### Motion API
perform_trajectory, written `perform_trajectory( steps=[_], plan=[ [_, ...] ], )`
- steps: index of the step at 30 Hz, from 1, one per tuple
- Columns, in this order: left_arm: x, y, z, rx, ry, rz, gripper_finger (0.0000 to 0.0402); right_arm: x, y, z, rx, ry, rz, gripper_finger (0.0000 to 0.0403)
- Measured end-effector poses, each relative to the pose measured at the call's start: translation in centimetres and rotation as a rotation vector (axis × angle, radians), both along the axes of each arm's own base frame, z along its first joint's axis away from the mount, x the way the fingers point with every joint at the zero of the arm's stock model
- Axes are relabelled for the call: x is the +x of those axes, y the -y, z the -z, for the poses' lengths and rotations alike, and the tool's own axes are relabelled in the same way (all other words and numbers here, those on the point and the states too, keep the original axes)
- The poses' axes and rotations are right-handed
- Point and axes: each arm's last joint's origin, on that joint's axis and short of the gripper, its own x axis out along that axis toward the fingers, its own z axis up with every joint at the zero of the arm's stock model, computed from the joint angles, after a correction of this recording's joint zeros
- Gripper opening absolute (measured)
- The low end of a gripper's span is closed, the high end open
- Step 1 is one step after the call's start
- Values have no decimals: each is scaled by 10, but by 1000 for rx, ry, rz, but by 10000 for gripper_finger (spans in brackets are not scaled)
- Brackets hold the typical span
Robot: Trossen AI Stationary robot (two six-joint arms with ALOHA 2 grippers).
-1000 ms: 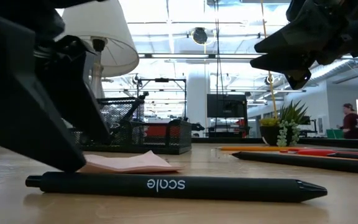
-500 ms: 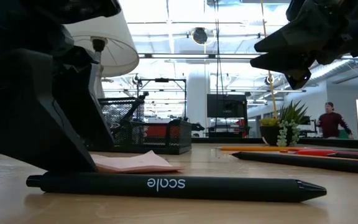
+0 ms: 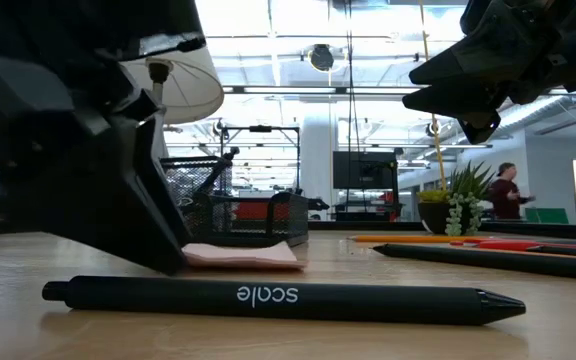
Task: Pick and place office supplies into organizer
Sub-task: Put the pink sticky notes into the black desk organizer
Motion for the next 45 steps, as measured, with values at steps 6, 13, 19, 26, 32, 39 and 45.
perform_trajectory(
  steps=[6,13,19,26,32,39,45],
  plan=[
    [1,-2,0,27,36,-39,75,0,0,0,0,0,0,139],
    [2,-5,-1,21,78,-94,8,0,0,0,0,0,0,139],
    [2,-5,-15,11,124,-116,7,0,0,0,0,0,0,139],
    [-3,-9,-49,-10,198,-129,11,0,0,0,0,1,0,139],
    [-3,-22,-69,17,240,-162,10,0,0,0,1,1,0,139],
    [15,-62,-71,39,217,-287,5,0,0,0,0,1,0,139],
    [23,-80,-71,62,192,-324,12,0,0,0,1,1,0,139]
  ],
)
